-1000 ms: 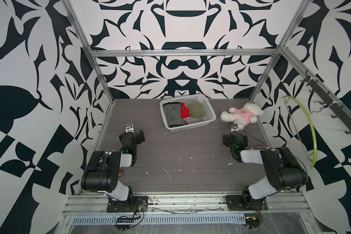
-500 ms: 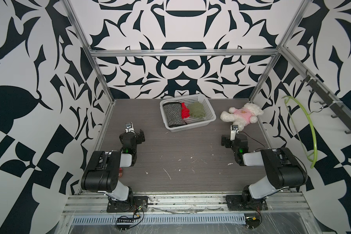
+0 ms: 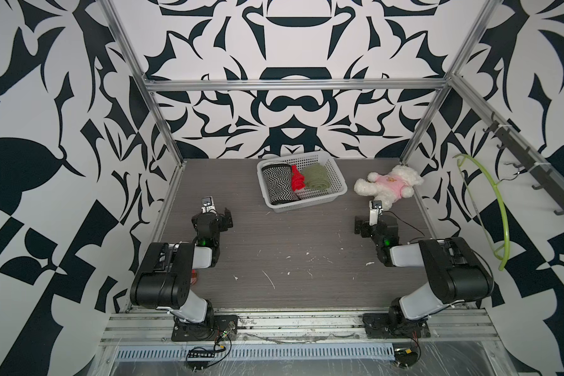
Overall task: Roll up the scarf and place it into the basket
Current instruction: Reset both arms
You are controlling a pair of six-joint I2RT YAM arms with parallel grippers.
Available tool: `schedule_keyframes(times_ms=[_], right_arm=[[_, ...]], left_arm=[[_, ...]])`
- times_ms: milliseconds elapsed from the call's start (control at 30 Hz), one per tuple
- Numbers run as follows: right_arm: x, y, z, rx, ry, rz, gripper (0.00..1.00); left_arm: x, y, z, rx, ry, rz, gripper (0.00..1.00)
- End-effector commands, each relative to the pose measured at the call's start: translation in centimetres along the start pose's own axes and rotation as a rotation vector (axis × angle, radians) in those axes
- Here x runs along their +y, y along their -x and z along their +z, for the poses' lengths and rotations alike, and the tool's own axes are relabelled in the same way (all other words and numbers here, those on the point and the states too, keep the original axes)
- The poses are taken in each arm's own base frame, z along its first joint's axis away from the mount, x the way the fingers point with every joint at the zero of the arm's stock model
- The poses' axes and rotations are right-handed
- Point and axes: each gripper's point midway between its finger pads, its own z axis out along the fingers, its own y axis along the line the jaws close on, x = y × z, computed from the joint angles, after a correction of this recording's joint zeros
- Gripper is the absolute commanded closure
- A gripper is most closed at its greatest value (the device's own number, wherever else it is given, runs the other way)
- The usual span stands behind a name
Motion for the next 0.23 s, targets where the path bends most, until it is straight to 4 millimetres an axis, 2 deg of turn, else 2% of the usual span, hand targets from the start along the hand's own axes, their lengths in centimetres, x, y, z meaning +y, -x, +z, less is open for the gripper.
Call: schedule_keyframes(times_ms=[0,200], right_arm=[[-0.07,2.05,-0.17,-0.069,0.004,0.001,0.01],[-0.06,1.96,-0.02,-0.064,0.004,0.002,0.01]], left_arm=[[0.08,-0.01,-0.17,-0.012,-0.004,0.003,0.01],[0.09,0.07,-0.17,-0.013,-0.004,0.003,0.01]])
